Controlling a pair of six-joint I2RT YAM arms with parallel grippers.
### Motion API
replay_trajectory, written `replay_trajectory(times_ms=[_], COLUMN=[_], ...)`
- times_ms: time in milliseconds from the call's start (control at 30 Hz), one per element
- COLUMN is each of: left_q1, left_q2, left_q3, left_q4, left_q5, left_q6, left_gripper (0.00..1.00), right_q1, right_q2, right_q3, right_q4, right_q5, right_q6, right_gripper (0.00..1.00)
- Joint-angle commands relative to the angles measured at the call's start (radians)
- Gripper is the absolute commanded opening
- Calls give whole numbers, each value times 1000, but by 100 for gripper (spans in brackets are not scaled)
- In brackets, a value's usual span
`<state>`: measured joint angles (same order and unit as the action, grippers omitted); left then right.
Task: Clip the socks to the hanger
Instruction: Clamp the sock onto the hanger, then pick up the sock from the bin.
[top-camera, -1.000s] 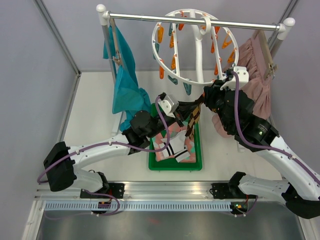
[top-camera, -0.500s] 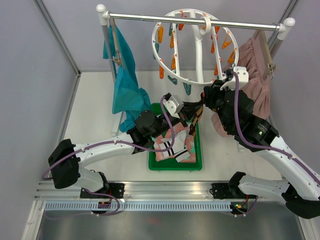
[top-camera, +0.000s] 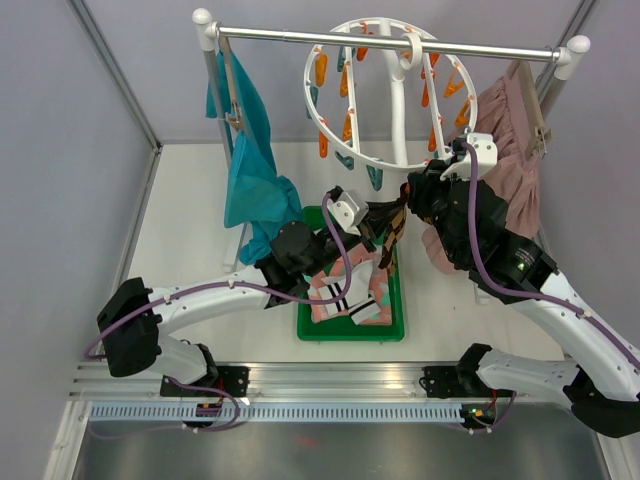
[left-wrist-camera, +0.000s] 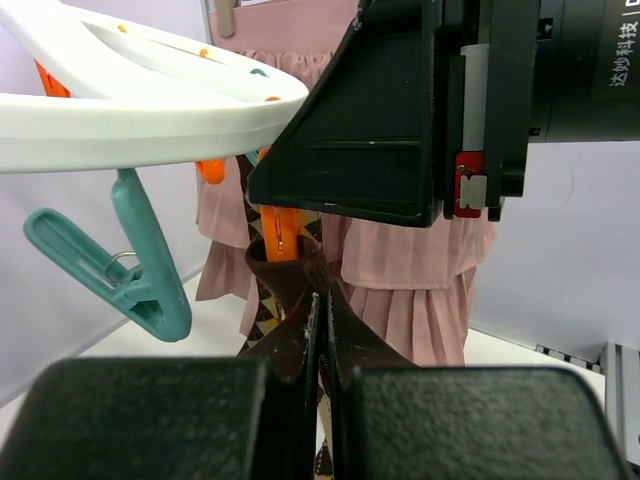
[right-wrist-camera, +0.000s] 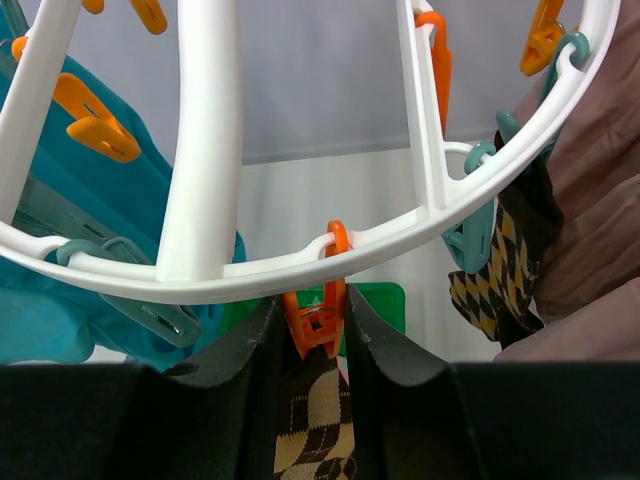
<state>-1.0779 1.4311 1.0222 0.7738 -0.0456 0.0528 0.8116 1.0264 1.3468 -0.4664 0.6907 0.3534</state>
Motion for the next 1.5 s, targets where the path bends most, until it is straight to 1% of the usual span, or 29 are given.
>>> replay_trajectory(times_ms=[0,367,467,500,567,600,633,667,700,733,767,833,867,933,967,1067,1100,1133,1167,1200,1233,1267,1333,1367,1467], left_q1=[-7,-10,-10,-10,-10,-10,-10,-10,-11,-11,-11,-10,-11,-10,-10,-10,-10,-11,-10,-10,-10,-10,-10,-10,-10], left_q2=[-11,-8,0,8,14,20,23,28,32,40,41,46,48,46,42,3,-12,-32,-72,-99,-122,-170,-210,-233,-277], left_q3=[39,45,61,70,82,94,102,111,133,139,150,157,157,161,159,139,127,112,78,61,38,-2,-39,-65,-106], left_q4=[64,58,44,33,15,-2,-17,-33,-69,-83,-97,-135,-148,-186,-198,-254,-267,-278,-309,-323,-336,-372,-421,-485,-609], left_q5=[-25,-34,-31,-34,-33,-33,-34,-33,-28,-22,-16,-5,-2,1,0,-5,-5,-8,-14,-31,-45,-83,-109,-126,-256], left_q6=[38,30,22,21,15,12,4,2,2,-1,-4,-13,-16,-22,-27,-42,-42,-72,-82,-90,-103,-113,-130,-134,-177], left_gripper=[2,2,2,2,2,2,3,6,8,10,21,33,44,57,60,63,63,63,64,64,64,64,64,64,62], right_q1=[0,0,0,0,0,0,0,0,0,0,0,0,1,0,1,0,0,0,0,0,0,0,0,0,0], right_q2=[-11,-20,-29,-31,-40,-45,-48,-57,-60,-66,-81,-98,-118,-149,-158,-199,-210,-235,-248,-259,-275,-279,-279,-276,-262], right_q3=[-6,-9,-15,-17,-18,-17,-17,-15,-12,-12,-12,-17,-18,-29,-37,-58,-66,-77,-99,-109,-116,-135,-152,-172,-234], right_q4=[14,12,14,15,14,11,6,5,0,-8,-11,-17,-15,-15,-15,-2,2,14,24,32,32,32,26,22,6], right_q5=[38,43,32,27,20,17,10,9,7,3,0,-5,-6,-17,-22,-71,-109,-140,-164,-218,-250,-279,-362,-385,-489], right_q6=[9,2,1,1,-1,1,-1,1,1,4,4,9,9,12,10,-10,-19,-30,-46,-53,-65,-82,-87,-74,-33], right_gripper=[0,1,23,33,44,52,55,59,64,66,68,72,73,74,75,77,78,79,85,88,94,98,98,98,98])
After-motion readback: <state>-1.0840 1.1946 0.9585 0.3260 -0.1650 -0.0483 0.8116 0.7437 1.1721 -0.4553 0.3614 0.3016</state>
